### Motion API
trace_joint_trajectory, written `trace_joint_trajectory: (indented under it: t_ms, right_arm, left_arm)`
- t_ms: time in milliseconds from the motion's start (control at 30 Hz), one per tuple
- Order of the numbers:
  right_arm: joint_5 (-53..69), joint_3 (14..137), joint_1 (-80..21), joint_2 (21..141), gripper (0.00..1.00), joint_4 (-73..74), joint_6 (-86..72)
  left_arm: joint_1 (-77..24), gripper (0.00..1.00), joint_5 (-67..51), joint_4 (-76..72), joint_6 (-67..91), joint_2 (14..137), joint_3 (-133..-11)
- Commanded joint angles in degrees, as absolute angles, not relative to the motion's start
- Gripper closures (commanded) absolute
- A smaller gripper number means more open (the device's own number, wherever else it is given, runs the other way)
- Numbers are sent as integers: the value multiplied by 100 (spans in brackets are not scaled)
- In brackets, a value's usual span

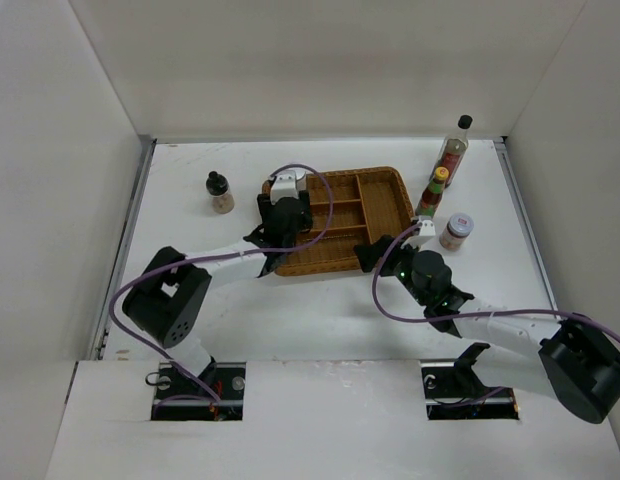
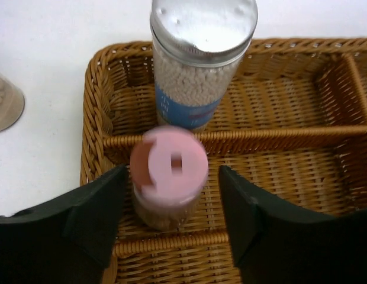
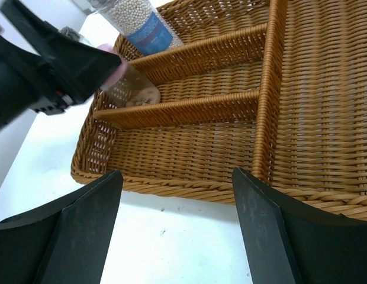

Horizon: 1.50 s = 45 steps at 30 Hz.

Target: Organize the condiment bottles

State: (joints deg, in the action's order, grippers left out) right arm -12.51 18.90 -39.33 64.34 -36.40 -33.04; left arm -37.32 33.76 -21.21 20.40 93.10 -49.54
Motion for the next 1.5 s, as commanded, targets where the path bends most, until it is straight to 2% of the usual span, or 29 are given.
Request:
trace_joint_trajectory:
  t_ms: [0,100,200,433,800,1100,1300,1467]
  right_arm:
    - [-1310,1898,-3863,6416,19,-3832,-3269]
    - [-1309,1916,-3889,6407,18,-3823,-3261]
    - [-1345,1907,-3889,6433,18,-3841,-3252]
    - [-1354,1916,-3898,6486,17,-3885,-3260]
    - [-1309,2021,-3959,6627,16,-3823,-3243]
    - [-1318,2030,-4012,6662,15,-3858,-3199]
    - [-1336,2022,-4021,6540,15,-3797,-3191]
    - [-1301,1995,-4021,6495,15,-3771,-3217]
  left_arm:
    - [-3792,33,3392,-2523,2101,9238,-5001]
    - [-3757,18,3515,-2523,2048,8852,-4922]
    - [-3600,14,3586,-2400,1951,8369,-4878]
    - [-2704,16,3744,-2242,1969,7822,-4772]
    - [-1411,19,3560,-2118,1995,9113,-5492]
    - [-910,22,3121,-1872,1951,10089,-6345]
    - [-830,42,2919,-1819,2030,10441,-6469]
    - [-848,37,2812,-1837,2180,10433,-6267]
